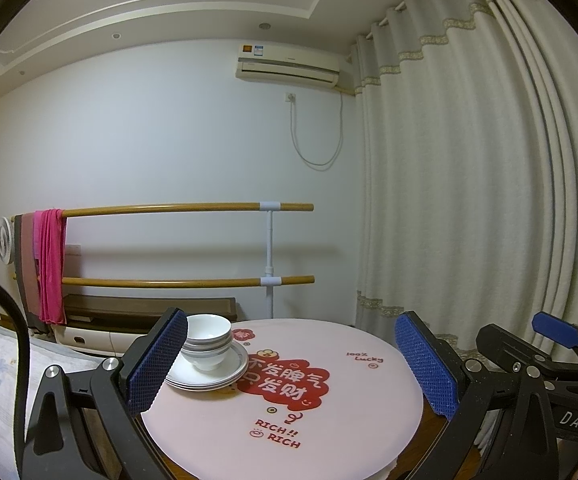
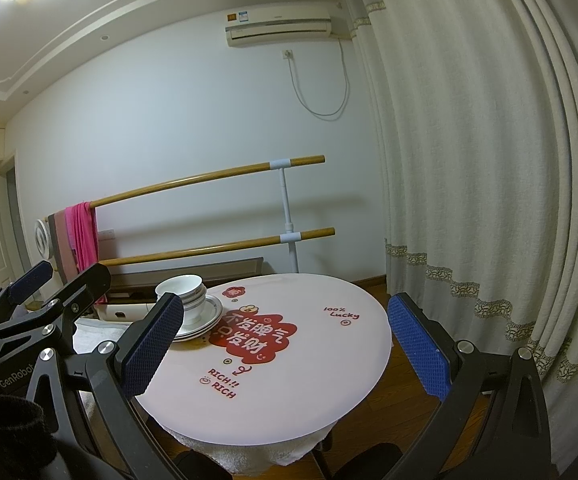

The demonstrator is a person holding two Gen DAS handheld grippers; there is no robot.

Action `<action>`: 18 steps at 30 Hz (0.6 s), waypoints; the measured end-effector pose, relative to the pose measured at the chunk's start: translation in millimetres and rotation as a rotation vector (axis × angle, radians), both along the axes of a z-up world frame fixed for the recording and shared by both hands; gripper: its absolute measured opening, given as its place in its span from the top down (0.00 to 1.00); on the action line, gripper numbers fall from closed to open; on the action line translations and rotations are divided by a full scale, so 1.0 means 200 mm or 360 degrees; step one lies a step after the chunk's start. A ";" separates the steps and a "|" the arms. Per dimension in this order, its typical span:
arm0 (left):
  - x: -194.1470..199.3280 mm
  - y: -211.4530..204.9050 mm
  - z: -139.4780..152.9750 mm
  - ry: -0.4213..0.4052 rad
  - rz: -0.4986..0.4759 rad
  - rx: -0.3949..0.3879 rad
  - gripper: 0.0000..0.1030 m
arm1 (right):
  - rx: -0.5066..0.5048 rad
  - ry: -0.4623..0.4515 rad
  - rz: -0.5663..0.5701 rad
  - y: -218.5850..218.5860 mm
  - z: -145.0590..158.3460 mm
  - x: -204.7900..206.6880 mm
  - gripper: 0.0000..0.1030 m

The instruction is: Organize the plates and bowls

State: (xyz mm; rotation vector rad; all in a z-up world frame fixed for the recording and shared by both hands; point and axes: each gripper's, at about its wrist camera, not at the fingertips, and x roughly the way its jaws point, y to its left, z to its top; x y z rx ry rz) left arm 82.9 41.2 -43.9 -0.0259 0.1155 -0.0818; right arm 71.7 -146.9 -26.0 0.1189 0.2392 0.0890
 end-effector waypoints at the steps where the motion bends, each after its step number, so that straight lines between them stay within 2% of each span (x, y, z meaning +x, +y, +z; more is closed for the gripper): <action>1: 0.00 0.00 0.00 0.0000 0.0002 0.0001 0.01 | 0.0002 0.0001 0.0001 0.00 0.00 0.00 0.00; 12: -0.01 -0.02 -0.01 -0.0001 0.0025 0.0013 0.01 | 0.0010 0.0006 0.0009 0.00 0.00 0.00 0.00; 18: 0.03 -0.01 -0.02 0.0053 0.0048 0.0029 0.01 | 0.0030 0.0057 0.0029 0.01 -0.03 0.03 0.00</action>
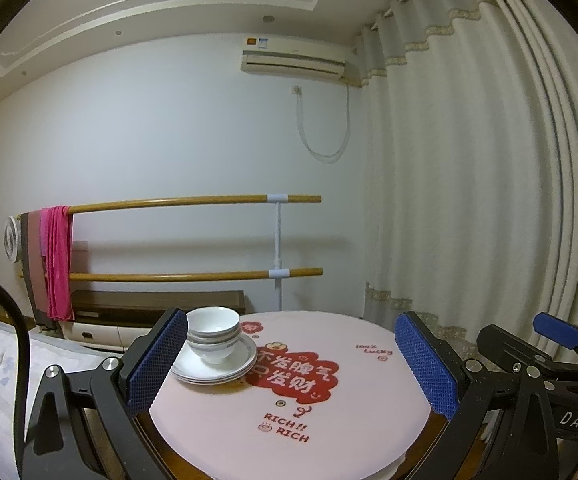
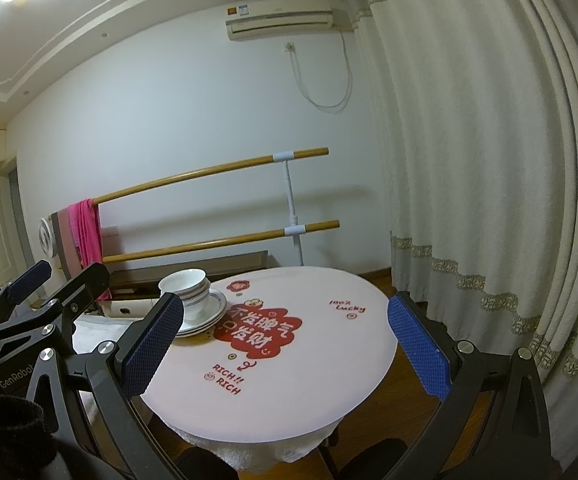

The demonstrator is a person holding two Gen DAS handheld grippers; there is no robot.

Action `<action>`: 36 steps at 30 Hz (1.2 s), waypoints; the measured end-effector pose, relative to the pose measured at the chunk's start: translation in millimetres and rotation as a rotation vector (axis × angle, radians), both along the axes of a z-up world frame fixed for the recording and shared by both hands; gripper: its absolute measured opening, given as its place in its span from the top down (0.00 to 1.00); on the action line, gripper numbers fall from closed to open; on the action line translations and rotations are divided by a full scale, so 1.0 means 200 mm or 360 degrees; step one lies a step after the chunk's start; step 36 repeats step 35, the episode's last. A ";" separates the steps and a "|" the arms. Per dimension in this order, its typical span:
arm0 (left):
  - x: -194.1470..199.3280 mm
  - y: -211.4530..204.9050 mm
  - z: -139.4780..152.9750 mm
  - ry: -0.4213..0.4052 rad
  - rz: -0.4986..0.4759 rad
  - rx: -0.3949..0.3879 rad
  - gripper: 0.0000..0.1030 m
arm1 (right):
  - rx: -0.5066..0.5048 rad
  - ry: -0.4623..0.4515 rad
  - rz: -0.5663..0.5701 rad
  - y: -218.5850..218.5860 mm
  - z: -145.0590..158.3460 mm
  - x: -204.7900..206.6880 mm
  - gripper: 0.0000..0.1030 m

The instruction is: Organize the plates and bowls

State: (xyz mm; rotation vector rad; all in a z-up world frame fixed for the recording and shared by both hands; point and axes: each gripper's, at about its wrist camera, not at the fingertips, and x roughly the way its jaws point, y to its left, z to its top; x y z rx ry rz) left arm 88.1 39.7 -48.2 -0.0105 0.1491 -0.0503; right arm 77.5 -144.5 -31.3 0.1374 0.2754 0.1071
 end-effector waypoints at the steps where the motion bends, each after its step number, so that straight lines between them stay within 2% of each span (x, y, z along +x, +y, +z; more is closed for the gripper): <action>1: 0.00 0.00 0.00 0.0004 0.0001 0.0001 0.01 | 0.0002 0.0009 0.0001 0.00 0.00 0.01 0.00; 36: -0.02 0.03 0.01 0.0019 0.0012 -0.0004 0.01 | 0.0008 0.0038 0.0007 0.00 -0.02 0.02 0.00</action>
